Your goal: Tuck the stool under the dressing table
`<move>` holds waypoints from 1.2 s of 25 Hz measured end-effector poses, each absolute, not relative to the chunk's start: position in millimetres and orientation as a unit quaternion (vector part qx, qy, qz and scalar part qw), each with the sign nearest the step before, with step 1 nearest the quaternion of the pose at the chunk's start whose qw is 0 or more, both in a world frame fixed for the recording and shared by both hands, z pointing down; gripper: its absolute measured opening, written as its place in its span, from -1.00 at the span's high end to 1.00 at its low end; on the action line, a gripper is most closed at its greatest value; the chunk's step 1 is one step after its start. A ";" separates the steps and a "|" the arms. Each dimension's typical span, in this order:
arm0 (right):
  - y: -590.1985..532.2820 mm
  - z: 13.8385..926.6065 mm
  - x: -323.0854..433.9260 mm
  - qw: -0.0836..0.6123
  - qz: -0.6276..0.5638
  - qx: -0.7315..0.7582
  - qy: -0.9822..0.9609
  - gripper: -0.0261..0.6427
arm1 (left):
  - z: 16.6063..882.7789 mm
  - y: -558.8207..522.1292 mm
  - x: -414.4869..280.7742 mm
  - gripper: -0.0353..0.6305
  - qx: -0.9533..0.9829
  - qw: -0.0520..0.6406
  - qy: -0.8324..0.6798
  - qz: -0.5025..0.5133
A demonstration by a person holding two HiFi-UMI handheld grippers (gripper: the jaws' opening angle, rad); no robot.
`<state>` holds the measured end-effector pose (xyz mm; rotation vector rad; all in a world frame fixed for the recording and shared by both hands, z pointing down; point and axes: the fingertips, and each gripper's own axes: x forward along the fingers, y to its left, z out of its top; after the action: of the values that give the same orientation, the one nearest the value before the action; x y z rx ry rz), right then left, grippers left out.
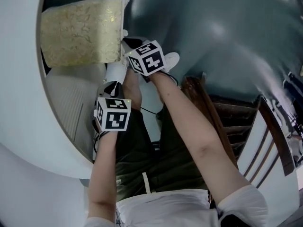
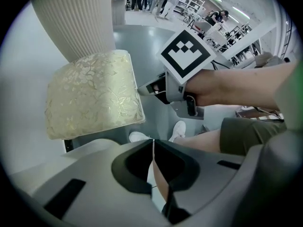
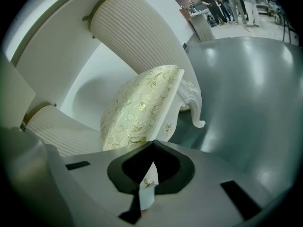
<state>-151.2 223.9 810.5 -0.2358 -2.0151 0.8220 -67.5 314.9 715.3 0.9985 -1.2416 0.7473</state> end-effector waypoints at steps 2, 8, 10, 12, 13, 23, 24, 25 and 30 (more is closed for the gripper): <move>225.5 812.4 -150.2 0.453 0.338 -0.101 -0.818 0.94 | 717.8 311.6 -61.9 0.87 0.433 0.639 -0.545 0.327; 233.0 823.3 -152.3 0.438 0.358 -0.110 -0.817 0.94 | 730.7 307.8 -49.9 0.87 0.417 0.644 -0.553 0.325; 233.7 824.6 -152.3 0.432 0.366 -0.108 -0.817 0.94 | 732.8 306.1 -45.5 0.86 0.414 0.643 -0.556 0.326; 234.8 827.5 -153.2 0.429 0.368 -0.110 -0.818 0.94 | 735.8 303.5 -40.2 0.87 0.414 0.644 -0.554 0.328; 235.5 829.4 -153.7 0.428 0.368 -0.112 -0.818 0.94 | 737.6 301.6 -37.8 0.87 0.414 0.643 -0.554 0.328; 273.6 819.1 -208.4 0.414 0.383 -0.129 -0.815 0.94 | 728.1 315.3 -74.0 0.87 0.392 0.640 -0.571 0.332; 276.1 816.8 -213.0 0.414 0.384 -0.128 -0.815 0.94 | 725.8 316.2 -77.2 0.86 0.393 0.640 -0.571 0.332; 277.5 816.7 -214.4 0.415 0.384 -0.127 -0.815 0.94 | 725.2 316.8 -77.9 0.86 0.393 0.640 -0.571 0.333; 268.6 827.8 -193.4 0.416 0.387 -0.143 -0.810 0.93 | 738.2 305.5 -65.7 0.87 0.397 0.632 -0.576 0.334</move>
<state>-193.4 268.6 827.8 -0.3590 -2.0345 0.9721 -65.7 305.5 738.2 0.9078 -1.3180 0.7639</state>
